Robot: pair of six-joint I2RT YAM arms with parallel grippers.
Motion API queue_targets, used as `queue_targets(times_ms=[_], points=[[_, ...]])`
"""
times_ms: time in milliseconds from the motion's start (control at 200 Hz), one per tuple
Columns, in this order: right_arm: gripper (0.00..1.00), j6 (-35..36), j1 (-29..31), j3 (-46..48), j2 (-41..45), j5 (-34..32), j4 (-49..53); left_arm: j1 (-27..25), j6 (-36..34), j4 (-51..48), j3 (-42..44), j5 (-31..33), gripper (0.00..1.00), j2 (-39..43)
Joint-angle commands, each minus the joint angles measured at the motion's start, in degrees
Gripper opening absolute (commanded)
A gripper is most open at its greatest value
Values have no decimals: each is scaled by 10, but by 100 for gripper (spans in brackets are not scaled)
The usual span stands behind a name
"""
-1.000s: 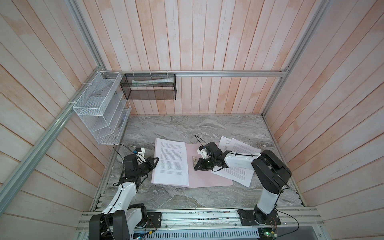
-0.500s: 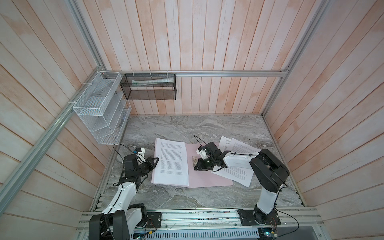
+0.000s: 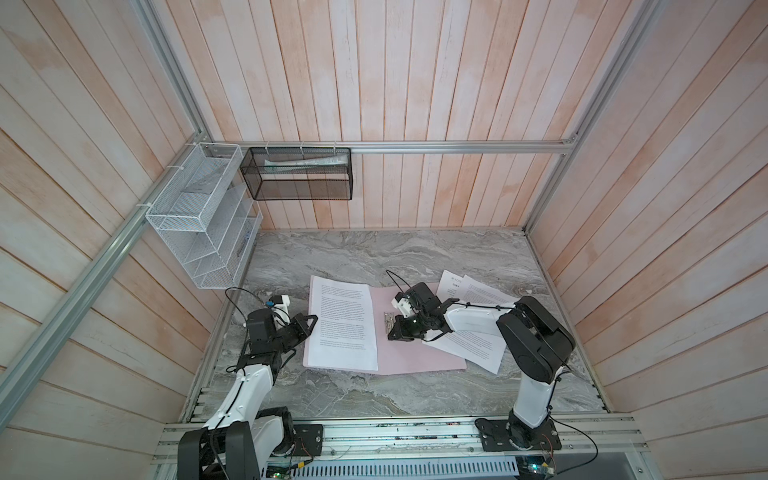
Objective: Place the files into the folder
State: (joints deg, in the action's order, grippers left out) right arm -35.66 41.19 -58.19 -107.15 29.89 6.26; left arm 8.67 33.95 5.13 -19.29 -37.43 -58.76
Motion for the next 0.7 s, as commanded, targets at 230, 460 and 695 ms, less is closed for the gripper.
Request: queue_targets(times_ms=[230, 460, 695], points=[[0, 39, -19, 5, -44, -132, 117, -2, -21, -14, -12, -1, 0, 14], [0, 42, -27, 31, -64, -137, 105, -2, -23, -18, -10, 1, 0, 25], [0, 11, -48, 7, -10, -10, 48, -1, -28, -26, -15, 11, 0, 25]])
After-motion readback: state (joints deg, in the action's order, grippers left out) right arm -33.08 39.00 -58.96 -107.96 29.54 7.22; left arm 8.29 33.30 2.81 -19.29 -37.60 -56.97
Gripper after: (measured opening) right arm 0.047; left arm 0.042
